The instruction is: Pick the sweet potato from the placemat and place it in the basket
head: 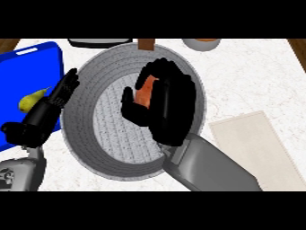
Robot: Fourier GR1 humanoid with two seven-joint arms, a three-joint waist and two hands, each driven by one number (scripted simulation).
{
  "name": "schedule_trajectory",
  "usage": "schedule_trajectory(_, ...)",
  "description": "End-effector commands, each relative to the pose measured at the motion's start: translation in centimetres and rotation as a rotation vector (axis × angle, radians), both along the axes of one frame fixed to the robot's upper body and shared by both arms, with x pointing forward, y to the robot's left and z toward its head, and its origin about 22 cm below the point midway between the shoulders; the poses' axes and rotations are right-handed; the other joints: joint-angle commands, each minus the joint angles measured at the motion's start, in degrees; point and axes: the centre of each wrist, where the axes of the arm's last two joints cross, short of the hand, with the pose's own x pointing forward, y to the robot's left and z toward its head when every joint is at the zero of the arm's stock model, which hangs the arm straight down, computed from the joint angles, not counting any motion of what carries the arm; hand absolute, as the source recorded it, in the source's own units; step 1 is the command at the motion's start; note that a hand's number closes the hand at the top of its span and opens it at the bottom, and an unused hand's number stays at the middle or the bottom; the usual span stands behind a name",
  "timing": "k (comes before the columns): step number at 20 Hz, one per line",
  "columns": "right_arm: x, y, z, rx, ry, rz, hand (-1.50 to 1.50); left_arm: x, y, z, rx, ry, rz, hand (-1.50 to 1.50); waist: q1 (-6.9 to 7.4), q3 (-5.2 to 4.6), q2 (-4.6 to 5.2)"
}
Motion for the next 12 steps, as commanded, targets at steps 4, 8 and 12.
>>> schedule_trajectory(4, 1.2, -2.0, -1.2, 0.228, -0.067, -0.120, 1.50, -0.2, -0.8, -0.3, 0.003, -0.003, 0.003, 0.00, -0.50, 0.06, -0.06)
schedule_trajectory(8, 2.8, -2.3, -3.1, 0.158, -0.061, -0.114, -1.50, -2.1, 0.2, -1.1, 0.001, 0.016, -0.010, 0.00, -0.06, 0.03, -0.02)
schedule_trajectory(12, 4.0, -1.6, -2.2, 0.149, -0.074, -0.072, -1.50, -1.5, -0.2, 0.9, -0.017, 0.015, -0.019, 0.00, 0.12, 0.03, -0.03)
